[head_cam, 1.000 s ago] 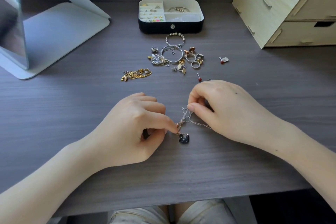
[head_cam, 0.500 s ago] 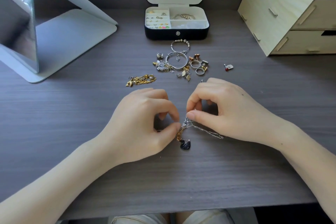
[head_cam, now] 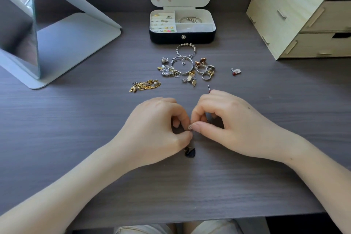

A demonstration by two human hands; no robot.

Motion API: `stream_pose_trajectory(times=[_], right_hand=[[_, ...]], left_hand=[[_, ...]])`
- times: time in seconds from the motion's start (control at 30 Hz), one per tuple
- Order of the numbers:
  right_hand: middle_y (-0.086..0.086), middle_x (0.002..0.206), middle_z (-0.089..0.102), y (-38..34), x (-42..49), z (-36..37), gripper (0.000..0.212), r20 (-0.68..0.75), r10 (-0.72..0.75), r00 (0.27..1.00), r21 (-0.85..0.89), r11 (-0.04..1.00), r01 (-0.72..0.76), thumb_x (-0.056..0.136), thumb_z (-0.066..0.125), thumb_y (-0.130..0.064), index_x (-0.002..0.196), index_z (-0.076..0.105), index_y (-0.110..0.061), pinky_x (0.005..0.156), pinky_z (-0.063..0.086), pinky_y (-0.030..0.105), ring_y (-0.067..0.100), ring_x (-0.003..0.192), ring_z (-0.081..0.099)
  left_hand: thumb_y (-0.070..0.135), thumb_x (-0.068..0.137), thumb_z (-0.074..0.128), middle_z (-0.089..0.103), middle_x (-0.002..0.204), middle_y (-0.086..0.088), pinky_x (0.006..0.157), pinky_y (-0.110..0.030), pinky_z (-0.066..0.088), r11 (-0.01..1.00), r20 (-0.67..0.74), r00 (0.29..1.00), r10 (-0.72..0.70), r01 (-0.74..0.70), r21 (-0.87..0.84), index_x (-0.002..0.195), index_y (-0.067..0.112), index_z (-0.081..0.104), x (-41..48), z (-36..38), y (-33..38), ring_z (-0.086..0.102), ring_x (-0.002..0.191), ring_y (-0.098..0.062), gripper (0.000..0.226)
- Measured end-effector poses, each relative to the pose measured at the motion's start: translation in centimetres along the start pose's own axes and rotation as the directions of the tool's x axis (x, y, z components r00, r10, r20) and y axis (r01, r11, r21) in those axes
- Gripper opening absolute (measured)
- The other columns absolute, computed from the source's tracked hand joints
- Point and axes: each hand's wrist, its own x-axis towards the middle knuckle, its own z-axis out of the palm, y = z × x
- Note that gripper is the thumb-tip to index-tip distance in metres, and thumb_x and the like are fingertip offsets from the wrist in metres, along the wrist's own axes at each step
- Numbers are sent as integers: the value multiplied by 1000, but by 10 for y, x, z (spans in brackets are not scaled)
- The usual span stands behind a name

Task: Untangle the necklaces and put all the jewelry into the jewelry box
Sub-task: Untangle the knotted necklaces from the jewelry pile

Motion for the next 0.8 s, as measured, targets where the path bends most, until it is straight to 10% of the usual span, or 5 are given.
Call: stream_pose_trajectory(times=[0.8], right_hand=[[-18,74,56,-1,-3,4,22,-22,-2,1000,-24,1000,1,81,49,-42,81,67,-30,66,38,24,5,74,41]], left_hand=[[32,63,64,57,66,7,63,-19,37,894,54,997,-53,71,-442,67,26,64,-4,-6,-9,50,67,-10,7]])
